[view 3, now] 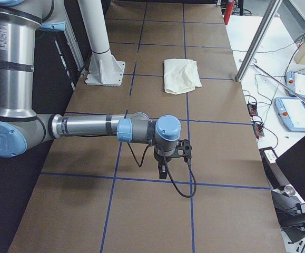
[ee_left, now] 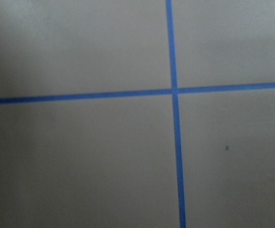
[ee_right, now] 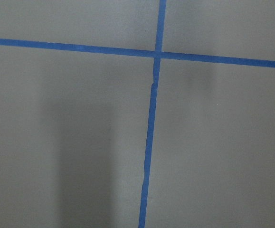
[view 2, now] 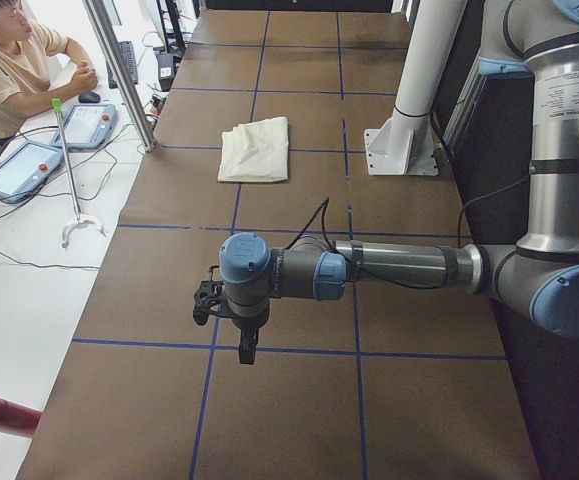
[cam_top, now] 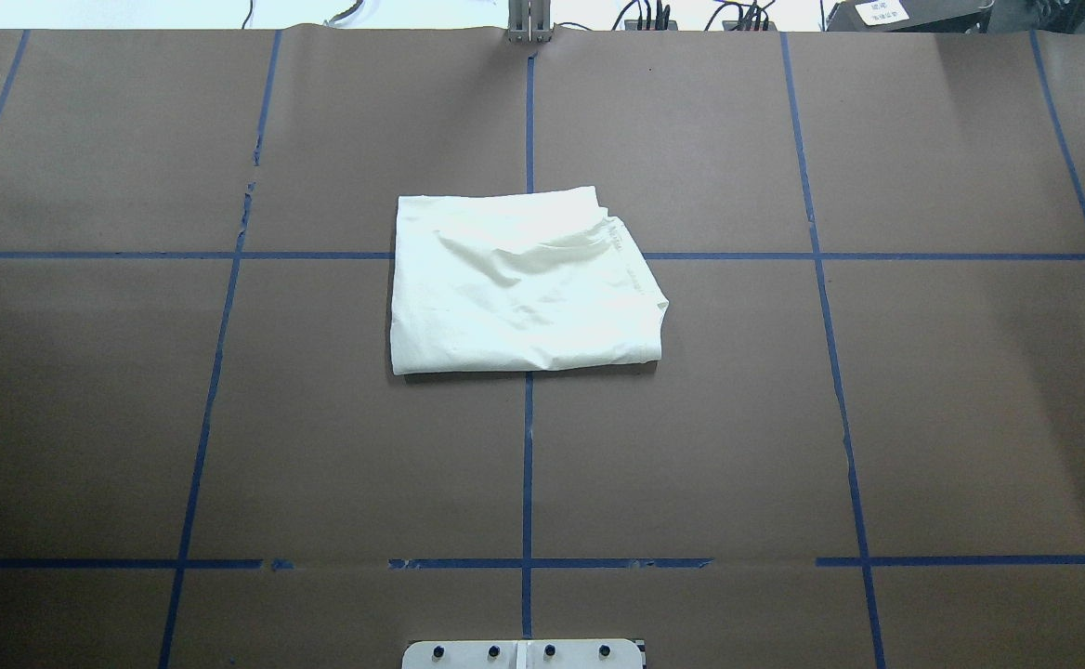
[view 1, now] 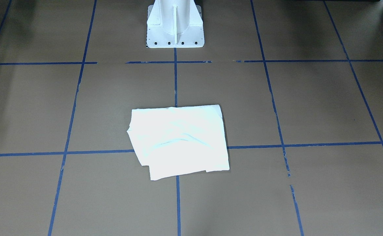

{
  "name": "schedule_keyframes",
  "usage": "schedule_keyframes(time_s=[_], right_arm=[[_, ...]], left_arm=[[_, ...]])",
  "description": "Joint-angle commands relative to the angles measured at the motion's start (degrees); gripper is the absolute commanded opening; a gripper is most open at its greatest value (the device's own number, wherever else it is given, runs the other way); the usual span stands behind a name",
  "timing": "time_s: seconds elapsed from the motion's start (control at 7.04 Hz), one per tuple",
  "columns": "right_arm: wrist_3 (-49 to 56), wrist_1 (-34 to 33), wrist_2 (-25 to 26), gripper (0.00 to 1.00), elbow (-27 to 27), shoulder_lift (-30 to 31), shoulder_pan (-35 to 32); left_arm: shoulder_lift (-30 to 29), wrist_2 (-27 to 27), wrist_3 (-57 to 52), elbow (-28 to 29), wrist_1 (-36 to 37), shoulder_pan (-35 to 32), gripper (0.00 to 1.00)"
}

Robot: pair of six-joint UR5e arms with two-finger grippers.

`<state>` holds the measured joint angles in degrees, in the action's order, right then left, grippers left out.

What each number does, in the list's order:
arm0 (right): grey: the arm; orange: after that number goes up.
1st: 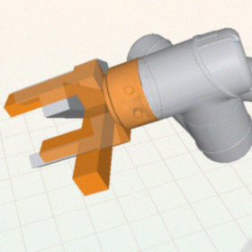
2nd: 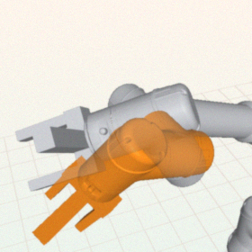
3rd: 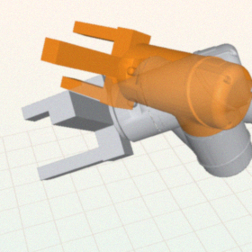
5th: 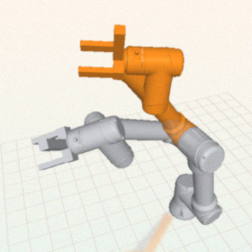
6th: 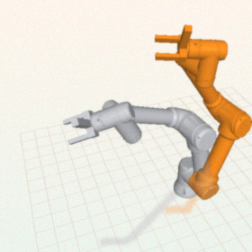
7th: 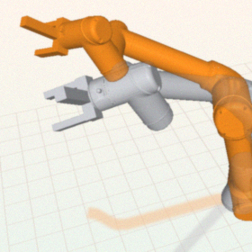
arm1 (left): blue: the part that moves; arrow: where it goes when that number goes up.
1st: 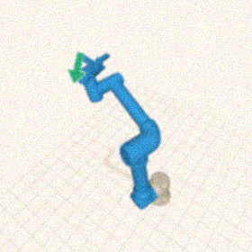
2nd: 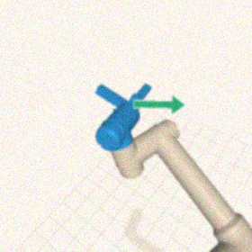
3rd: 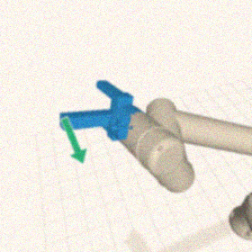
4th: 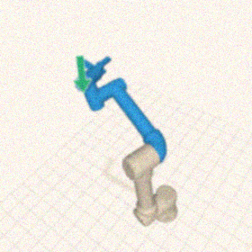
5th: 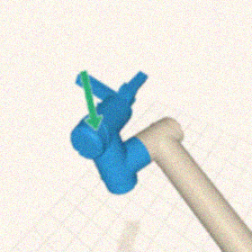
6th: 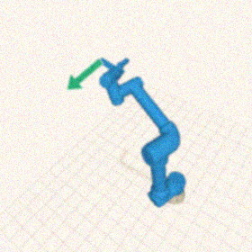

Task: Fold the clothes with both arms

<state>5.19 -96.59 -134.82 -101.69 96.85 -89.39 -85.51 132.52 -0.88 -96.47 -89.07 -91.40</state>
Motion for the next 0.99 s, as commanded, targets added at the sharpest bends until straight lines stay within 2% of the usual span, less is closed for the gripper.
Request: schedule_keyframes(time_s=[0.0,0.85], right_arm=[[0.00,-0.09,0.00,1.00,0.09,0.09,0.00],[0.09,0.00,0.00,1.00,-0.09,-0.26,0.00]], left_arm=[[2.36,0.02,0.00,-0.20,2.13,-0.01,1.00],[1.49,0.55,-0.26,-2.49,1.97,0.25,1.00]])
